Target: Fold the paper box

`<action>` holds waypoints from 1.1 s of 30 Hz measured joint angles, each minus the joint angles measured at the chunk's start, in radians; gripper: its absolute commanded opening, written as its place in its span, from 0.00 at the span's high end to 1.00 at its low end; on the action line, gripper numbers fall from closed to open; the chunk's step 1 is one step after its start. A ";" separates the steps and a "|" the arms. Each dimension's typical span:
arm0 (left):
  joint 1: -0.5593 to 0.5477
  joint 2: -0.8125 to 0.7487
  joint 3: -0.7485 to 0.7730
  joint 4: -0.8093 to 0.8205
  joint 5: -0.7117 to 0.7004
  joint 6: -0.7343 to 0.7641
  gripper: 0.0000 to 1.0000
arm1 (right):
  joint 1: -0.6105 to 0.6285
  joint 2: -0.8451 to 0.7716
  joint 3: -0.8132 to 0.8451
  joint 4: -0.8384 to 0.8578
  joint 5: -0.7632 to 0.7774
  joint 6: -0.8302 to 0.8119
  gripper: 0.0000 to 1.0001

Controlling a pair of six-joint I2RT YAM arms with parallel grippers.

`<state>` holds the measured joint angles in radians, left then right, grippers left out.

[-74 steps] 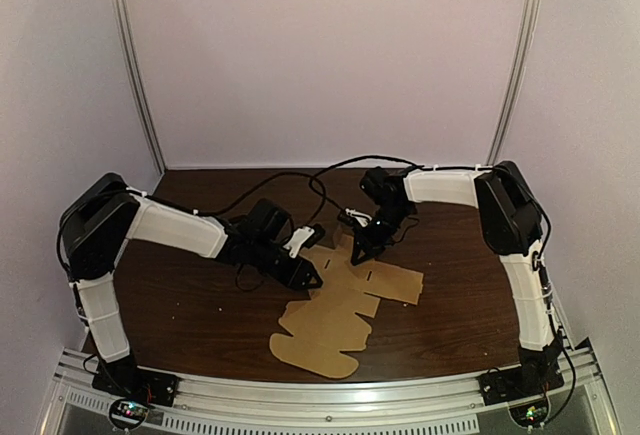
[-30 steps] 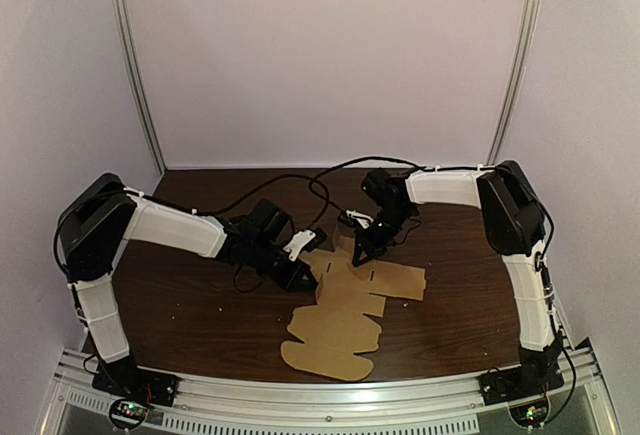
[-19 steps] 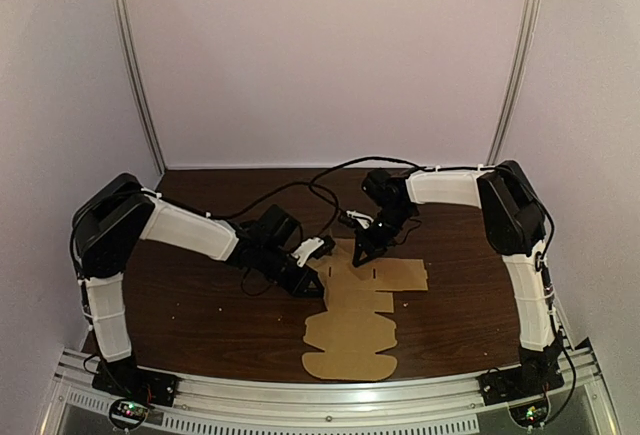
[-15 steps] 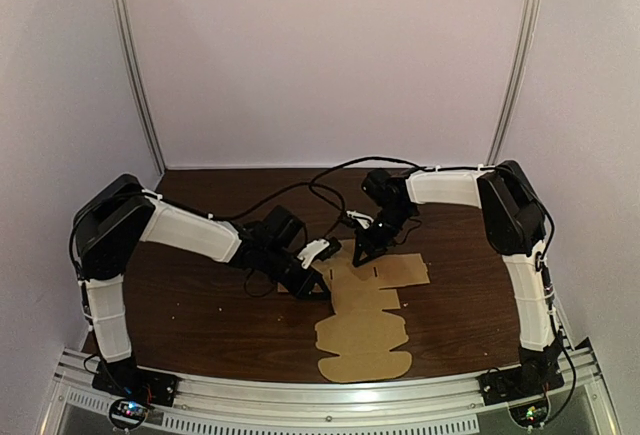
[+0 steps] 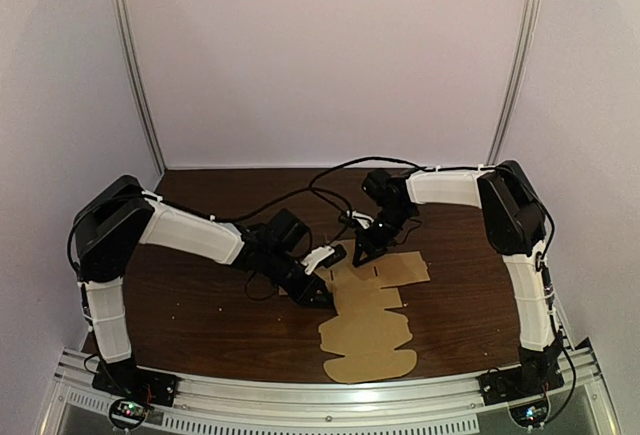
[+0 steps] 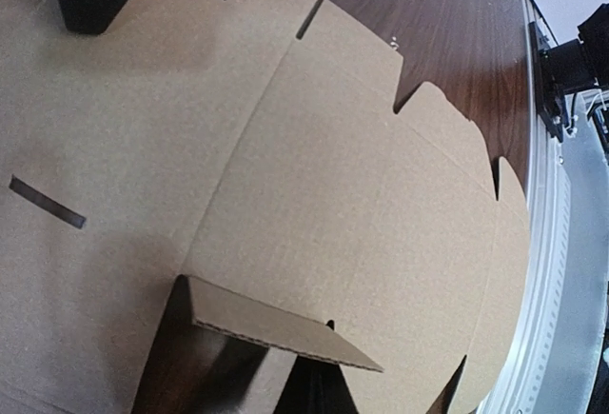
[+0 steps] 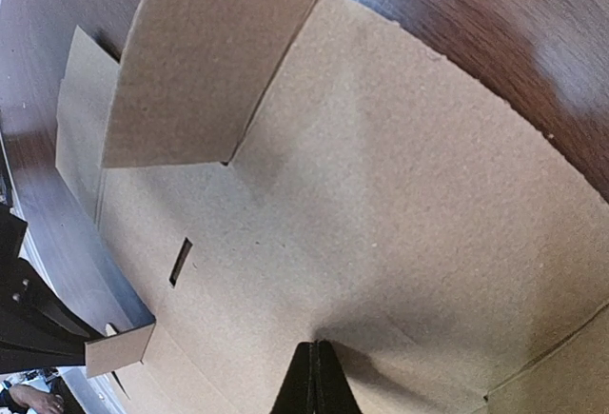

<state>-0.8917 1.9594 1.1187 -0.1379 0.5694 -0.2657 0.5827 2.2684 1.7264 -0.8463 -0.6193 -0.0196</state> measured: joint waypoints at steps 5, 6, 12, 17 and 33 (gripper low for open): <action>-0.019 -0.001 0.017 -0.013 0.017 0.010 1.00 | 0.000 -0.002 -0.005 0.004 0.000 0.000 1.00; -0.022 -0.001 0.023 -0.015 0.019 0.010 1.00 | 0.000 -0.003 -0.005 0.005 0.000 0.000 1.00; -0.030 0.002 0.078 -0.019 0.023 0.010 1.00 | 0.000 -0.006 -0.013 0.011 0.000 0.000 1.00; -0.035 0.044 0.143 -0.002 0.031 0.010 1.00 | 0.000 -0.010 -0.019 0.017 0.000 0.000 1.00; -0.072 -0.182 0.071 -0.047 -0.179 -0.009 0.79 | 0.002 -0.090 -0.032 -0.032 0.074 -0.029 0.57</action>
<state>-0.9642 1.7775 1.1893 -0.1848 0.3901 -0.2749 0.5842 2.1780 1.6943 -0.8787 -0.5449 -0.0486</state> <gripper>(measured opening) 0.192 0.364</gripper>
